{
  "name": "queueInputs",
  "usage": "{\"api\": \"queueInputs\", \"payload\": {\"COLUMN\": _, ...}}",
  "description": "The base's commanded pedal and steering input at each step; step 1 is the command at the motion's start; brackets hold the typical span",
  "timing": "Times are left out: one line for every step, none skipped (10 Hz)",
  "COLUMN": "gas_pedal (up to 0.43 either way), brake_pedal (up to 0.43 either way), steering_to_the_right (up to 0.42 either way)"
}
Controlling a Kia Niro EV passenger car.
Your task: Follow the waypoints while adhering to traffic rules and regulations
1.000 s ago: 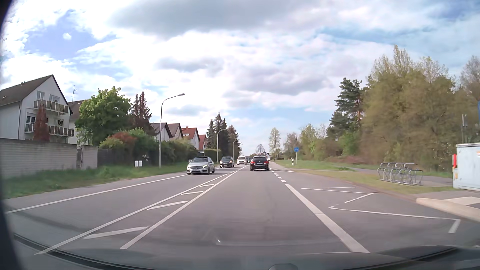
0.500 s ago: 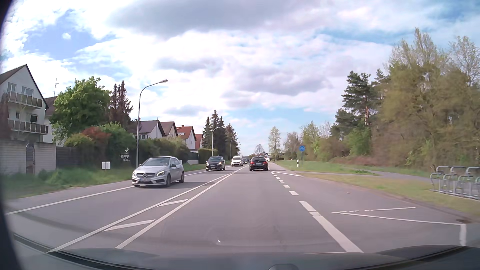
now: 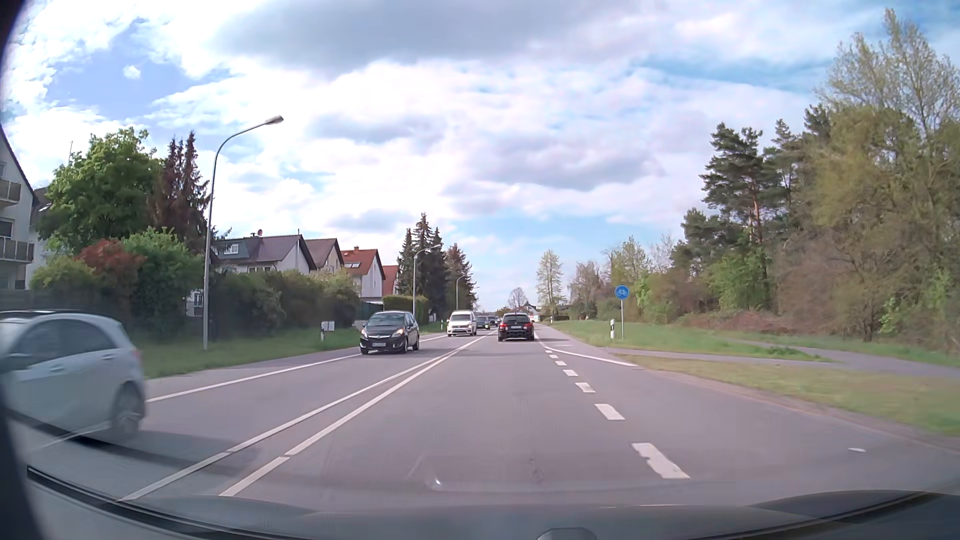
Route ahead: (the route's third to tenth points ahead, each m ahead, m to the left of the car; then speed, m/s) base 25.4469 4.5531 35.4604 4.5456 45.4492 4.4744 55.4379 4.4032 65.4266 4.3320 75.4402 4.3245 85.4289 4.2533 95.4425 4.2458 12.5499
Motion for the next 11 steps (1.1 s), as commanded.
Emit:
{"api": "queueInputs", "payload": {"gas_pedal": 0.248, "brake_pedal": 0.000, "steering_to_the_right": -0.003}}
{"api": "queueInputs", "payload": {"gas_pedal": 0.248, "brake_pedal": 0.000, "steering_to_the_right": -0.003}}
{"api": "queueInputs", "payload": {"gas_pedal": 0.248, "brake_pedal": 0.000, "steering_to_the_right": -0.003}}
{"api": "queueInputs", "payload": {"gas_pedal": 0.240, "brake_pedal": 0.000, "steering_to_the_right": -0.003}}
{"api": "queueInputs", "payload": {"gas_pedal": 0.240, "brake_pedal": 0.000, "steering_to_the_right": -0.003}}
{"api": "queueInputs", "payload": {"gas_pedal": 0.220, "brake_pedal": 0.000, "steering_to_the_right": -0.003}}
{"api": "queueInputs", "payload": {"gas_pedal": 0.189, "brake_pedal": 0.000, "steering_to_the_right": -0.003}}
{"api": "queueInputs", "payload": {"gas_pedal": 0.189, "brake_pedal": 0.000, "steering_to_the_right": -0.003}}
{"api": "queueInputs", "payload": {"gas_pedal": 0.177, "brake_pedal": 0.000, "steering_to_the_right": -0.003}}
{"api": "queueInputs", "payload": {"gas_pedal": 0.169, "brake_pedal": 0.000, "steering_to_the_right": -0.003}}
{"api": "queueInputs", "payload": {"gas_pedal": 0.169, "brake_pedal": 0.000, "steering_to_the_right": -0.003}}
